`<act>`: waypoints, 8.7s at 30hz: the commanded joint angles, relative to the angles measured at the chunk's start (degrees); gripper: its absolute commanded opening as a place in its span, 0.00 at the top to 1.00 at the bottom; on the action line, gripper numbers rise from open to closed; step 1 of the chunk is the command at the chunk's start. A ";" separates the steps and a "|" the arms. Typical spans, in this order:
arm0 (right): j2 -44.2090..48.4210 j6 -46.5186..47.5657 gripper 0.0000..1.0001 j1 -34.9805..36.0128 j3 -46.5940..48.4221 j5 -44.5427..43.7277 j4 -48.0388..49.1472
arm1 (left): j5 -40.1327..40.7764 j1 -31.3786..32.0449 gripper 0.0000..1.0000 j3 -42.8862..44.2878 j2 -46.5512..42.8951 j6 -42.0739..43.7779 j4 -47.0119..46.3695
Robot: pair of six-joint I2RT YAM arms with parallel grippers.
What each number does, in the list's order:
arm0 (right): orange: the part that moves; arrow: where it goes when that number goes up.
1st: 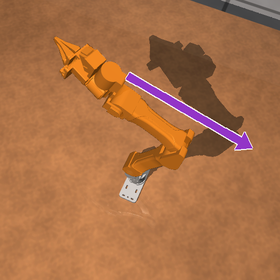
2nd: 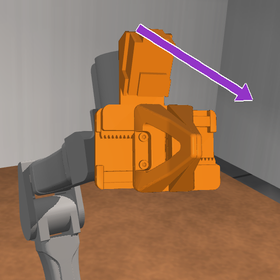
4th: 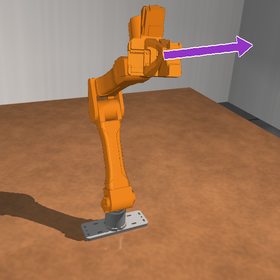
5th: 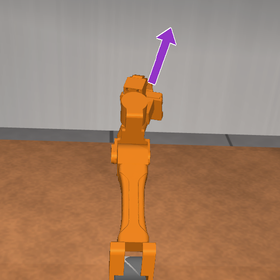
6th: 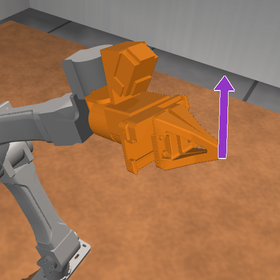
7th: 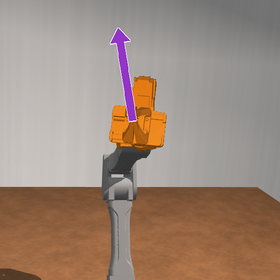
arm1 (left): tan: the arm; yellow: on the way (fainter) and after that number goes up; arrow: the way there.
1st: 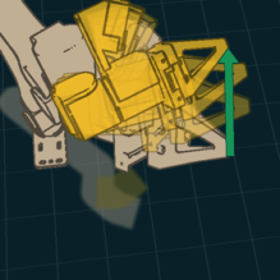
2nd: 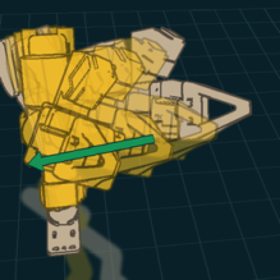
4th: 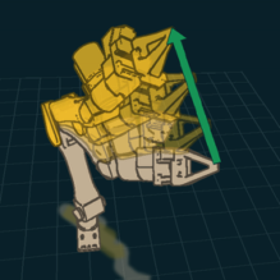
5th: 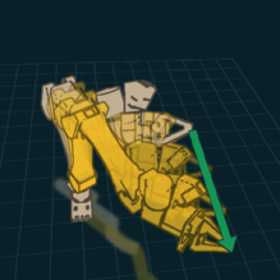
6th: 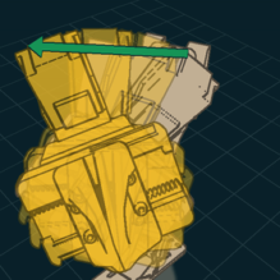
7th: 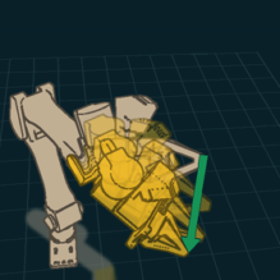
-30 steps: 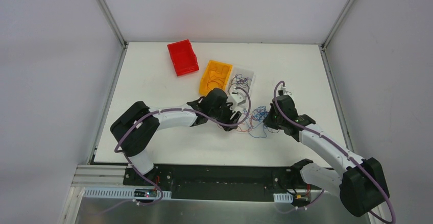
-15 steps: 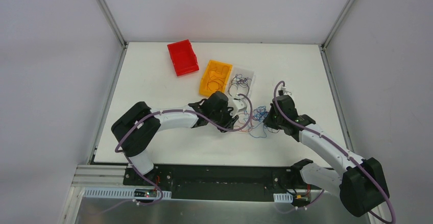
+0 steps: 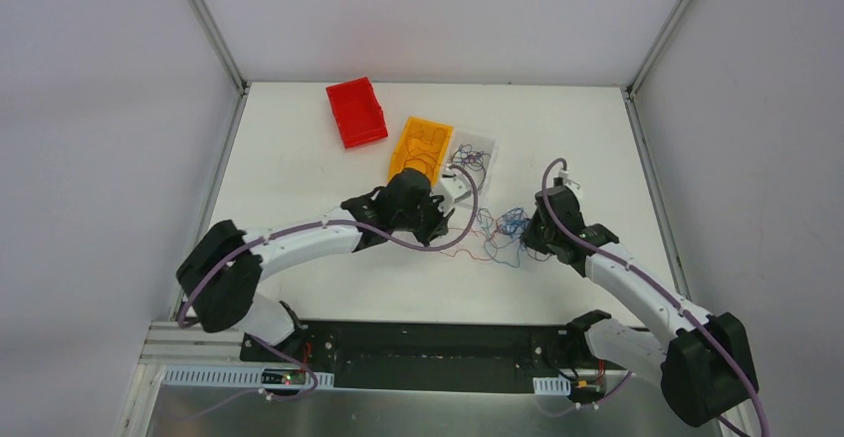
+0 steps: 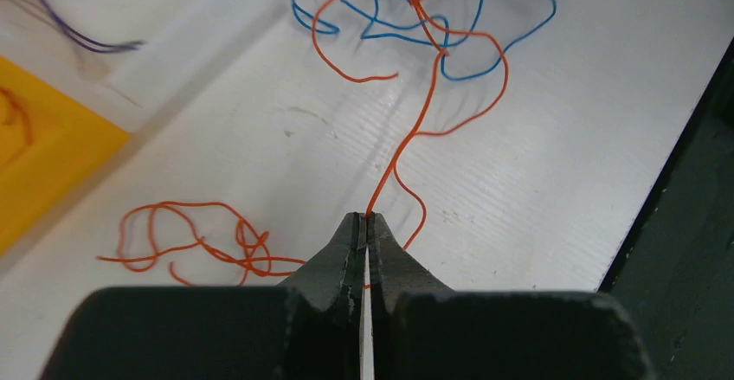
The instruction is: Untangle the cables
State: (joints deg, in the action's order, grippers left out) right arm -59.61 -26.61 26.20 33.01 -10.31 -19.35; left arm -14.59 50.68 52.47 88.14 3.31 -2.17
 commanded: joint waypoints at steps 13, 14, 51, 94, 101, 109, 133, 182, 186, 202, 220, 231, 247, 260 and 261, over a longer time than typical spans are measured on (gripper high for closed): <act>5.94 -8.78 1.00 -7.26 -3.35 -4.38 -2.59 | 21.54 -15.07 1.00 -1.01 -37.34 -10.38 14.79; 6.18 -8.80 1.00 -7.34 -3.43 -4.47 -2.59 | 23.47 -15.67 1.00 -0.11 -38.29 -10.20 16.52; 14.95 7.29 0.26 -3.15 -0.24 17.60 3.47 | 11.20 -30.33 1.00 8.57 -43.61 -6.28 21.10; -20.81 23.66 1.00 30.87 20.06 11.08 34.80 | 22.77 -30.37 1.00 13.92 -42.62 -9.12 27.64; -0.87 11.59 1.00 26.23 0.06 -1.56 28.84 | 34.25 -30.37 1.00 14.68 -39.69 -7.02 30.13; 16.67 1.69 1.00 20.26 -8.05 -13.18 13.08 | 29.89 -30.37 1.00 14.86 -36.58 -10.26 30.04; 14.80 -1.78 0.27 18.46 -4.37 -18.78 2.77 | 23.52 -30.37 1.00 4.42 -29.49 -21.83 26.78; 23.30 -1.21 0.20 16.73 -4.54 -16.89 -0.77 | 12.48 -30.19 0.01 -5.64 -0.26 -40.40 14.37; 24.24 -0.86 0.20 16.69 -4.45 -17.34 -1.50 | 11.06 -30.19 0.01 -6.24 0.37 -41.64 11.42; 22.18 -0.52 0.21 16.52 -3.13 -15.92 -1.18 | 8.41 -31.69 0.01 -7.23 0.49 -49.99 6.37; 21.76 -0.52 0.22 16.54 -3.31 -15.06 -1.20 | 4.08 -31.64 0.01 -8.28 -0.46 -53.25 -0.86; 20.49 -0.91 0.23 16.57 -2.96 -14.13 -0.48 | 9.06 -27.64 0.01 -4.02 1.83 -45.71 0.71; 21.34 -0.57 0.23 16.50 -2.79 -14.84 -1.42 | 24.08 -20.64 0.01 12.00 14.41 -33.92 17.43; 21.79 -0.54 0.23 16.17 -2.62 -15.14 -1.82 | 21.38 -17.98 0.68 15.71 20.66 -29.43 23.00; 21.87 -0.54 0.23 16.17 -2.61 -15.22 -1.78 | 21.48 -17.98 0.75 15.49 20.48 -29.30 23.03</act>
State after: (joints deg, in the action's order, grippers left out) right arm -38.61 -27.64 42.70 27.75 -24.67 -20.84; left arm 11.51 32.01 68.12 106.50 -26.70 17.89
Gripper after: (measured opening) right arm 0.772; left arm 0.368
